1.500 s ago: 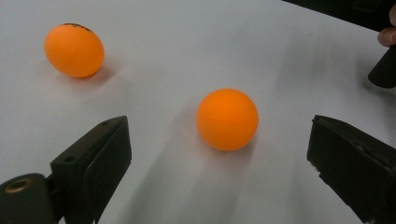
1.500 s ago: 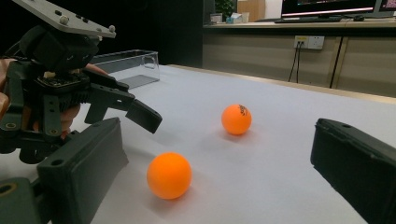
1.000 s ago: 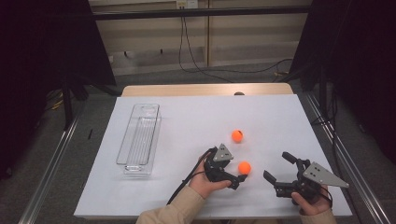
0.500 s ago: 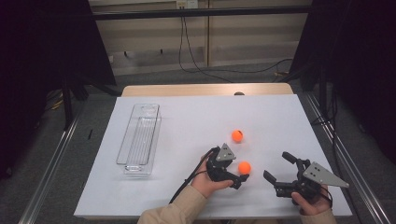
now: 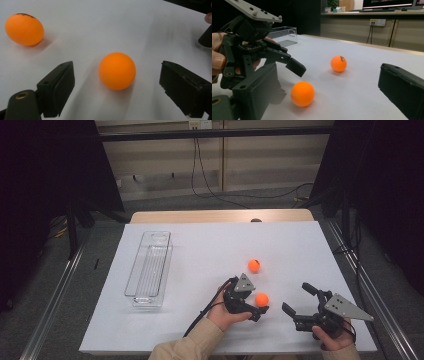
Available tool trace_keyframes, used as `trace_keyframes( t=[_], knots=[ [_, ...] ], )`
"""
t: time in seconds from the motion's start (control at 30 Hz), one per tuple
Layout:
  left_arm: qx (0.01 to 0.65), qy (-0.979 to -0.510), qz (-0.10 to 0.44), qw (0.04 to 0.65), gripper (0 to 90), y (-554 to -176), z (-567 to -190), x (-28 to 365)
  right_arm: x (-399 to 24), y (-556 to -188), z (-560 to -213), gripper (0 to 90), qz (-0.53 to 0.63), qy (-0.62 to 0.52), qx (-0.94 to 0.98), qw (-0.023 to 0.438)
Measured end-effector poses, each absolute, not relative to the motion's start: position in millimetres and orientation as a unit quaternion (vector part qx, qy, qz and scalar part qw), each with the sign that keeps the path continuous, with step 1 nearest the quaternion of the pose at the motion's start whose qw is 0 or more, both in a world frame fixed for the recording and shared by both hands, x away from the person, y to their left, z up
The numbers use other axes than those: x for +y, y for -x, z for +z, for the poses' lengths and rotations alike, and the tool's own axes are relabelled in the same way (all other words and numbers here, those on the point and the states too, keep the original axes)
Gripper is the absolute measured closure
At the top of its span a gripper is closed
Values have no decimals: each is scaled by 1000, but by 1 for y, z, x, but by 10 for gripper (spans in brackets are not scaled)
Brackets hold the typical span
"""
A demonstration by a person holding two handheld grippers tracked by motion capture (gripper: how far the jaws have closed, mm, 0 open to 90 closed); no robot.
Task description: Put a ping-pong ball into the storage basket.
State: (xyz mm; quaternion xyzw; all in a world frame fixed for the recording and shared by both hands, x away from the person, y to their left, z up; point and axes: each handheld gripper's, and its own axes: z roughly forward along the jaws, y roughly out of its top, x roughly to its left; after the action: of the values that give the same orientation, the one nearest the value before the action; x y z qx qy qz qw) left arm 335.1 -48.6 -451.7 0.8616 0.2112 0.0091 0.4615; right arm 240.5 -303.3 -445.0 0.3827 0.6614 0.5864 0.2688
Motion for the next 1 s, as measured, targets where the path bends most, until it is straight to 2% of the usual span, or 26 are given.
trace_keyframes(
  t=[1.0],
  knots=[
    [206,-870,-1,448,283,-340,-454,-57,-303,-240,-444,33,586,-382,661,272]
  ],
)
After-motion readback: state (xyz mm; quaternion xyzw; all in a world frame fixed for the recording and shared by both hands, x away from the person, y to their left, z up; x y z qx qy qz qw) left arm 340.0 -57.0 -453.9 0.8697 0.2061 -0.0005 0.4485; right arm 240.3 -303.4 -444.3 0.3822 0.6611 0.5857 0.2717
